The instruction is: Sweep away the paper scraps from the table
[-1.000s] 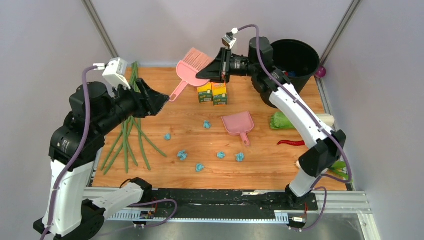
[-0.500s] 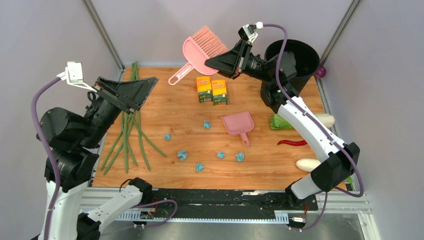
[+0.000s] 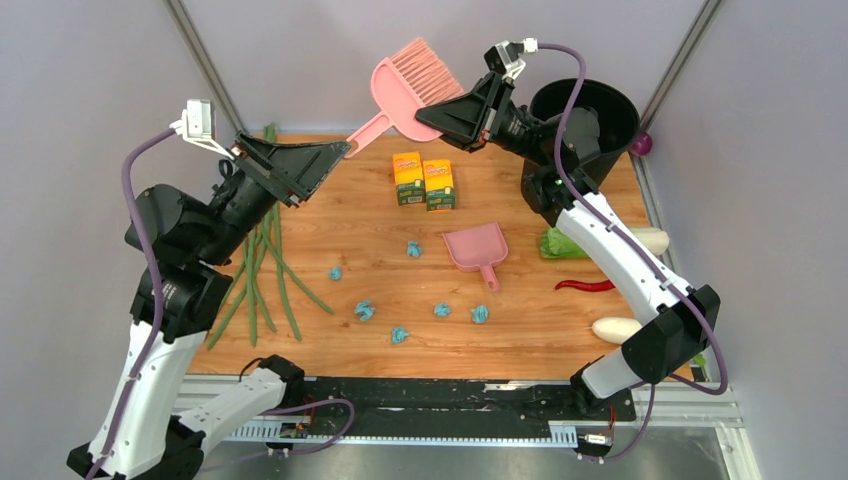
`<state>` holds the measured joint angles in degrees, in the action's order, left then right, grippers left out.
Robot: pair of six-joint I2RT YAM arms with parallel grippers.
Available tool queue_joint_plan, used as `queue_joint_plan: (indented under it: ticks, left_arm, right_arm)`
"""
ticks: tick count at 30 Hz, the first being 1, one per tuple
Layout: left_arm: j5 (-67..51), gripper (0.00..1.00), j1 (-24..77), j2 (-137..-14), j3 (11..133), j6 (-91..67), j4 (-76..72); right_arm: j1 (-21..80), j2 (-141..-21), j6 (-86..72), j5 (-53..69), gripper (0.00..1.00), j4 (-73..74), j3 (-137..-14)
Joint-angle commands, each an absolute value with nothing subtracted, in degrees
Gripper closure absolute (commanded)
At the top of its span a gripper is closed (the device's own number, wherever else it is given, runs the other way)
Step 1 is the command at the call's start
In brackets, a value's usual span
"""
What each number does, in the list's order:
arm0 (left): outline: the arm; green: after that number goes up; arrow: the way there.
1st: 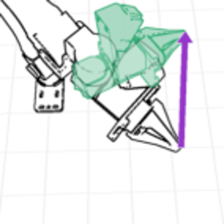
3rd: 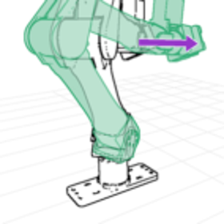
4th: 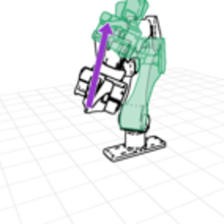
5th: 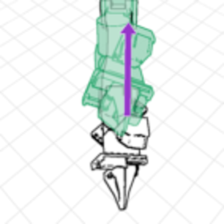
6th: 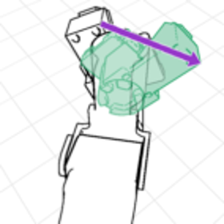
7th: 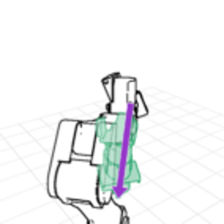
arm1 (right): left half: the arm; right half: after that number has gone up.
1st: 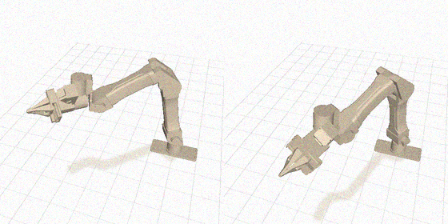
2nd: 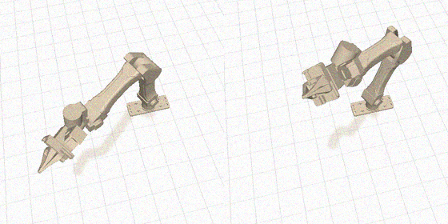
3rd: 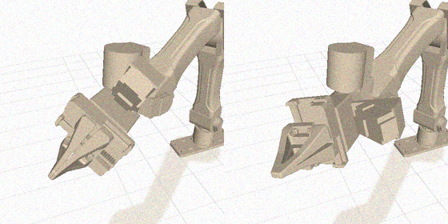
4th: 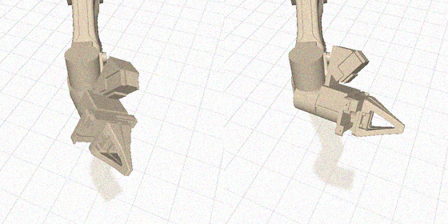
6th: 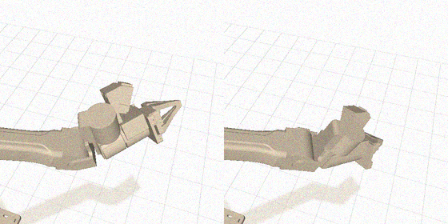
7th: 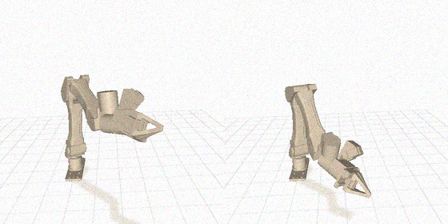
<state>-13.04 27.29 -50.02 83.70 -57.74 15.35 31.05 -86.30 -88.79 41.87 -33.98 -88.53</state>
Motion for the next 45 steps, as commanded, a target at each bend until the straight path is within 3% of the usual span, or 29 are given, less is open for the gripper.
queue_joint_plan:
  ticks: [1, 7, 20, 27, 29, 31, 32, 34, 35, 36, 37, 38, 45]
  left_arm:
    - [-15.1, 0.39, 27.3, -50.1, 84.9, -59.0, 10.4]
    - [-15.9, 0.47, 27.2, -51.2, 85.3, -59.7, 9.3]
    - [-16.7, 0.51, 27.3, -52.9, 84.6, -59.9, 7.8]
    - [-16.3, 0.58, 27.4, -53.6, 85.1, -58.8, 8.6]
    - [-16.6, 0.66, 27.3, -54.0, 85.6, -58.6, 9.3]
    - [-16.8, 0.85, 27.4, -54.3, 85.8, -58.4, 9.7]
    - [-16.7, 1.00, 27.4, -54.3, 85.9, -58.4, 9.7]
    - [-16.6, 1.00, 27.4, -54.5, 86.3, -58.3, 10.2]
    - [-16.4, 1.00, 27.4, -54.7, 86.5, -58.1, 10.5]
    - [-16.3, 1.00, 27.4, -54.7, 86.7, -57.9, 11.0]
    - [-15.8, 1.00, 27.3, -54.7, 86.8, -57.7, 11.2]
    - [-15.6, 1.00, 27.3, -54.5, 87.0, -57.4, 12.0]
    - [-11.3, 1.00, 27.3, -53.5, 90.3, -53.5, 21.0]
  right_arm:
    - [31.1, -84.9, -89.8, 40.3, 1.00, -36.2, -89.7]
    - [31.1, -85.2, -87.3, 39.6, 1.00, -34.3, -91.3]
    - [31.8, -86.1, -85.0, 39.0, 1.00, -32.5, -91.8]
    - [32.6, -86.3, -84.2, 38.5, 1.00, -32.3, -91.1]
    - [32.8, -86.5, -84.1, 38.6, 1.00, -32.4, -91.1]
    - [33.0, -86.3, -83.9, 38.6, 1.00, -32.3, -90.9]
    - [33.0, -86.2, -83.8, 38.3, 1.00, -32.3, -90.6]
    - [33.0, -85.5, -83.6, 37.4, 1.00, -32.3, -89.7]
    - [33.0, -85.5, -83.5, 37.4, 0.95, -32.3, -89.6]
    - [33.0, -85.6, -83.4, 37.6, 0.68, -32.2, -89.8]
    - [32.9, -85.6, -83.0, 37.8, 0.25, -31.6, -90.2]
    - [32.8, -85.4, -82.0, 38.1, 0.02, -29.8, -90.8]
    - [24.9, -80.9, -72.9, 42.1, 0.00, -14.2, -91.2]
